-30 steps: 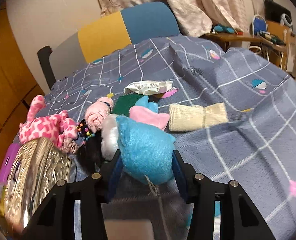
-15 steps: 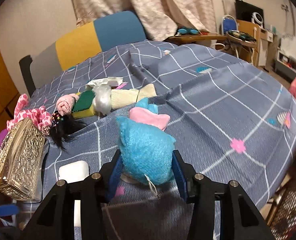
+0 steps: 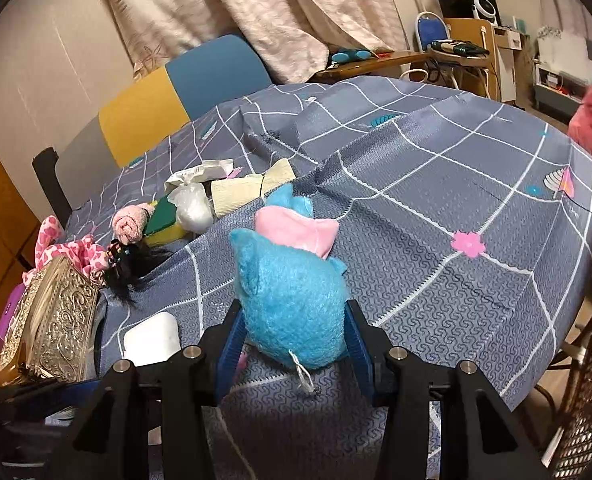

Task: Organize soft objects
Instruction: 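Grasp the blue furry plush with the right tool and lift it, then grasp the white rectangular sponge with the left tool, then carry the blue plush into the gold tray and open the right tool while the left tool carries the sponge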

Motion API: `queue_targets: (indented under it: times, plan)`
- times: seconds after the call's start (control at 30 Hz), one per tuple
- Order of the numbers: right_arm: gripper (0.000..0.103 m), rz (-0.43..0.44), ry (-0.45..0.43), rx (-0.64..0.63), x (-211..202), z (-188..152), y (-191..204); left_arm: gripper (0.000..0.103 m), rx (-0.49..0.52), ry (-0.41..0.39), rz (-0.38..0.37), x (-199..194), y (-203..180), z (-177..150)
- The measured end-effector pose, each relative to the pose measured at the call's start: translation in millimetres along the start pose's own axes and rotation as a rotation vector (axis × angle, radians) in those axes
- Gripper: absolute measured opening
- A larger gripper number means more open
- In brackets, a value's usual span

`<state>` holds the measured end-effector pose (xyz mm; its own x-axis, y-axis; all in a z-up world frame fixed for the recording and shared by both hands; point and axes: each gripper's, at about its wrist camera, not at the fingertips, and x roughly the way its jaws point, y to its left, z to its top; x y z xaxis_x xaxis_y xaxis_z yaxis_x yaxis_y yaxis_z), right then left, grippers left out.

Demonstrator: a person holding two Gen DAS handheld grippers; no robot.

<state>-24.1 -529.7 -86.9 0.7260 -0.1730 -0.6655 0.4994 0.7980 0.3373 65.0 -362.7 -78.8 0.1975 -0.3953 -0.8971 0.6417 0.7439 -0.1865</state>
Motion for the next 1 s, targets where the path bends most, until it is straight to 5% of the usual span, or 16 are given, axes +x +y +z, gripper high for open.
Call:
queue_targets:
  times: [0.17,0.47,1.0]
  plan:
    - [0.049,0.005,-0.004,0.012,-1,-1,-3,0.066,-0.016,0.003,-0.02,14,4,1]
    - [0.049,-0.005,-0.006,0.01,-3,0,0,0.031,-0.019,-0.061,-0.082,-11,15,-12]
    - [0.046,0.003,-0.049,-0.048,-31,1,29,0.021,-0.045,-0.118,-0.176,-45,27,-36]
